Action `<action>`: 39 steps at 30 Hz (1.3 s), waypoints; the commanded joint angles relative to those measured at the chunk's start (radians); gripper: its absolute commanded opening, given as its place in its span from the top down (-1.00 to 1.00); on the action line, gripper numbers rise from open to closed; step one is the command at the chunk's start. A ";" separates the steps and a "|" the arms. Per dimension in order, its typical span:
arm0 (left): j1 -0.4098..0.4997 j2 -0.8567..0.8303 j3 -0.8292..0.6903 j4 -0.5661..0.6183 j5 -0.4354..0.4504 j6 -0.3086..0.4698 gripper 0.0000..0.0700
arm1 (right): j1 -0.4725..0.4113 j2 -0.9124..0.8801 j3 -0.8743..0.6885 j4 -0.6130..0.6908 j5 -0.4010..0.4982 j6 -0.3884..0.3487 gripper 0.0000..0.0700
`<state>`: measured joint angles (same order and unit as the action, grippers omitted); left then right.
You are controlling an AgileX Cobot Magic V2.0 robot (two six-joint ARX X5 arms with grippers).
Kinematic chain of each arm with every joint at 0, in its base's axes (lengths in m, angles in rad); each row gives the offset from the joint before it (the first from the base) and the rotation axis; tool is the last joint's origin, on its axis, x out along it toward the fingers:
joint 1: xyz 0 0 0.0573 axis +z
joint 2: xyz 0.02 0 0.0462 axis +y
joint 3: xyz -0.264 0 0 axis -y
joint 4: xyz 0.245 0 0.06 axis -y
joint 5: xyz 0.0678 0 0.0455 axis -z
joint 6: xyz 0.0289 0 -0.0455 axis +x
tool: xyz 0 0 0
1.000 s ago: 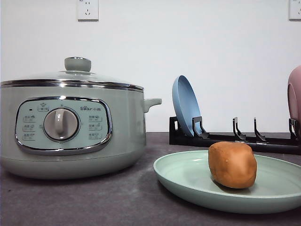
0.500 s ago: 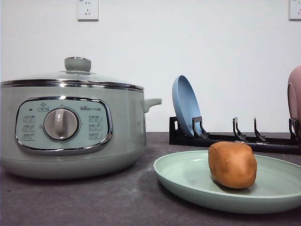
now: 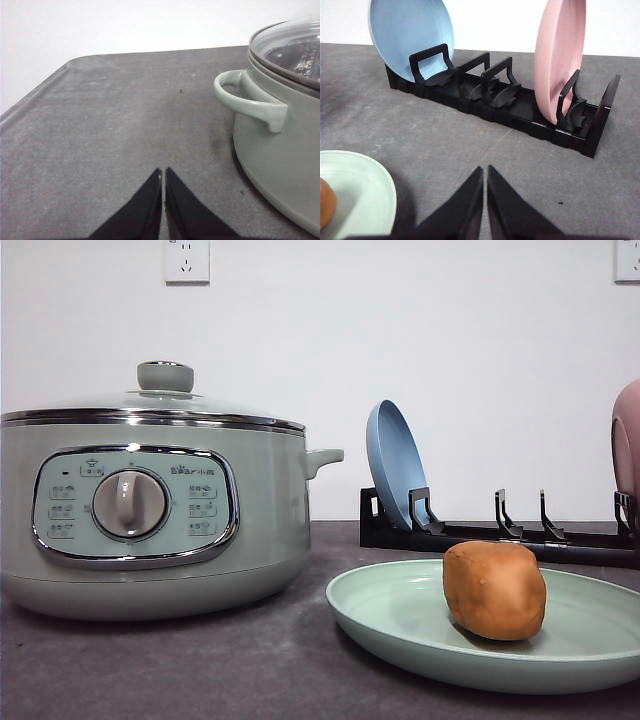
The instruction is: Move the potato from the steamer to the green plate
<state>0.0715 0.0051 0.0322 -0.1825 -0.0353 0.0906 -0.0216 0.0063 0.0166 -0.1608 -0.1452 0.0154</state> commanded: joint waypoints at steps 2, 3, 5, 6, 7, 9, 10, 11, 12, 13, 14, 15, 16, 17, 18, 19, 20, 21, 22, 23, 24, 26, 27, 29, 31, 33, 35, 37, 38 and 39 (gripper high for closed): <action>0.000 -0.002 -0.020 -0.005 -0.003 -0.002 0.99 | -0.001 -0.003 -0.004 0.005 0.000 0.014 1.00; 0.000 -0.002 -0.020 -0.005 -0.003 -0.002 0.99 | -0.001 -0.003 -0.004 0.005 0.000 0.014 1.00; 0.000 -0.002 -0.020 -0.005 -0.003 -0.002 0.99 | -0.001 -0.003 -0.004 0.005 0.000 0.014 1.00; 0.000 -0.002 -0.020 -0.005 -0.003 -0.002 0.99 | -0.001 -0.003 -0.004 0.005 0.000 0.014 1.00; 0.000 -0.002 -0.020 -0.005 -0.003 -0.002 0.99 | -0.001 -0.003 -0.004 0.005 0.000 0.014 1.00; 0.000 -0.002 -0.020 -0.004 -0.003 -0.002 0.99 | -0.001 -0.003 -0.004 0.005 0.000 0.014 1.00; 0.000 -0.002 -0.020 -0.005 -0.003 -0.002 0.99 | -0.001 -0.003 -0.004 0.005 0.000 0.014 1.00; 0.000 -0.002 -0.020 -0.005 -0.003 -0.002 0.99 | -0.001 -0.003 -0.004 0.005 0.000 0.014 1.00; 0.000 -0.002 -0.020 -0.005 -0.003 -0.002 0.99 | -0.001 -0.003 -0.004 0.005 0.000 0.014 1.00; 0.000 -0.002 -0.020 -0.005 -0.003 -0.002 0.99 | -0.001 -0.003 -0.004 0.005 0.000 0.014 1.00; 0.000 -0.002 -0.020 -0.005 -0.003 -0.002 0.99 | -0.001 -0.003 -0.004 0.005 0.000 0.014 1.00; 0.000 -0.002 -0.020 -0.005 -0.003 -0.002 0.99 | -0.001 -0.003 -0.004 0.005 0.000 0.014 1.00; 0.000 -0.002 -0.020 -0.004 -0.003 -0.002 0.99 | -0.001 -0.003 -0.004 0.005 0.000 0.014 1.00; 0.000 -0.002 -0.020 -0.004 -0.003 -0.002 0.99 | -0.001 -0.003 -0.004 0.005 0.000 0.014 1.00; 0.000 -0.002 -0.020 -0.005 -0.003 -0.002 0.99 | -0.001 -0.003 -0.004 0.005 0.000 0.014 1.00; 0.000 -0.002 -0.020 -0.005 -0.003 -0.002 0.99 | -0.001 -0.003 -0.004 0.005 0.000 0.014 1.00; 0.000 -0.002 -0.020 -0.005 -0.003 -0.002 0.99 | -0.001 -0.003 -0.004 0.005 0.000 0.014 1.00; 0.000 -0.002 -0.020 -0.005 -0.003 -0.002 0.99 | -0.001 -0.003 -0.004 0.005 0.000 0.014 1.00; 0.000 -0.002 -0.020 -0.005 -0.003 -0.002 0.99 | -0.001 -0.003 -0.004 0.005 0.000 0.014 1.00; 0.000 -0.002 -0.020 -0.005 -0.003 -0.002 0.99 | -0.001 -0.003 -0.004 0.005 0.000 0.014 1.00; 0.000 -0.002 -0.020 -0.004 -0.003 -0.002 0.99 | -0.001 -0.003 -0.004 0.005 0.000 0.014 1.00; 0.000 -0.002 -0.020 -0.005 -0.003 -0.002 0.99 | -0.001 -0.003 -0.004 0.005 0.000 0.014 1.00; 0.000 -0.002 -0.020 -0.005 -0.003 -0.002 0.99 | -0.001 -0.003 -0.004 0.005 0.000 0.014 1.00; 0.000 -0.002 -0.020 -0.005 -0.003 -0.002 0.99 | -0.001 -0.003 -0.004 0.005 0.000 0.014 1.00; 0.000 -0.002 -0.020 -0.005 -0.003 -0.002 0.99 | -0.001 -0.003 -0.004 0.005 0.000 0.014 1.00; 0.000 -0.002 -0.020 -0.005 -0.003 -0.002 0.99 | -0.001 -0.003 -0.004 0.005 0.000 0.014 1.00; 0.000 -0.002 -0.020 -0.005 -0.003 -0.002 0.99 | -0.001 -0.003 -0.004 0.005 0.000 0.014 1.00; 0.000 -0.002 -0.020 -0.005 -0.003 -0.002 0.99 | -0.001 -0.003 -0.004 0.005 0.000 0.014 1.00; 0.000 -0.002 -0.020 -0.005 -0.003 -0.002 0.99 | -0.001 -0.003 -0.004 0.005 0.000 0.014 1.00; 0.000 -0.002 -0.020 -0.005 -0.003 -0.002 0.99 | -0.001 -0.003 -0.004 0.005 0.000 0.014 1.00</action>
<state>0.0715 0.0051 0.0322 -0.1825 -0.0353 0.0906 -0.0216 0.0063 0.0166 -0.1608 -0.1452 0.0154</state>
